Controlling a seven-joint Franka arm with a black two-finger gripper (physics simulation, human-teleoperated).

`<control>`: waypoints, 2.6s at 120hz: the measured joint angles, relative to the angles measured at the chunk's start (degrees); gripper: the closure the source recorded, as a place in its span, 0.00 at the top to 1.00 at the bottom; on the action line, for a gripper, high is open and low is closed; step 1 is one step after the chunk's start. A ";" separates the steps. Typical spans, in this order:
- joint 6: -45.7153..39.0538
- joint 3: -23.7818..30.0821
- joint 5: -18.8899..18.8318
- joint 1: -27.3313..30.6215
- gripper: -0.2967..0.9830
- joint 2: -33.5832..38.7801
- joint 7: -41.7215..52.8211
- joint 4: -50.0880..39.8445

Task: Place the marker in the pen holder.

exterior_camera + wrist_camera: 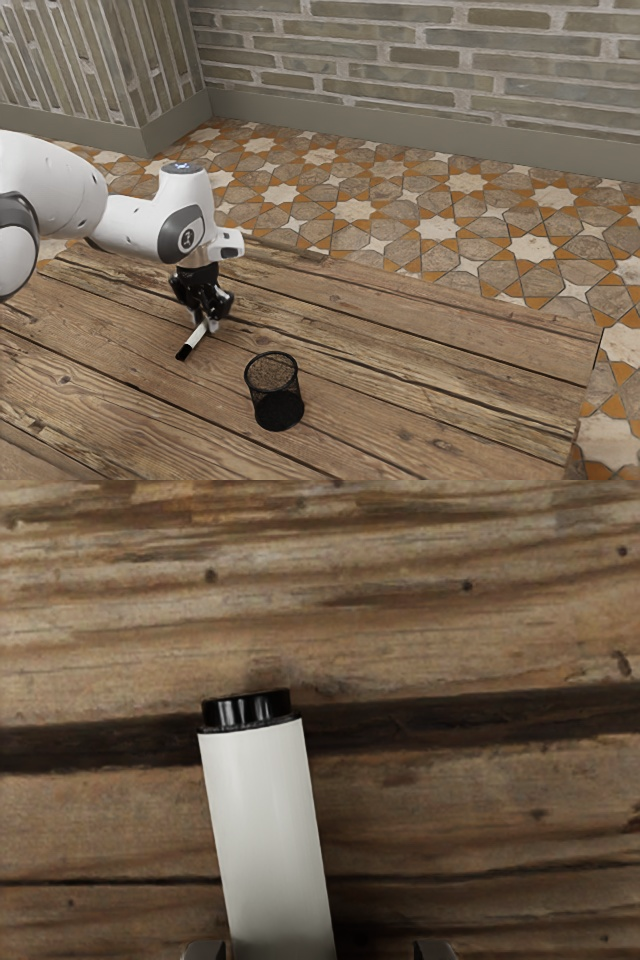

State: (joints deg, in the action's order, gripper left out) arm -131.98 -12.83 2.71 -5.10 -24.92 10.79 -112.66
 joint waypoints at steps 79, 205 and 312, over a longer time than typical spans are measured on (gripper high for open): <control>-0.51 -0.01 -0.28 -0.03 0.23 -0.19 -0.25 -0.22; -34.87 20.11 1.58 -0.93 0.16 31.83 -2.66 -27.07; -54.17 28.14 7.29 -0.26 0.15 35.80 1.02 -43.74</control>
State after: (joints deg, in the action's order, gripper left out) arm -186.15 15.32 10.00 -5.36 10.88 11.81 -156.40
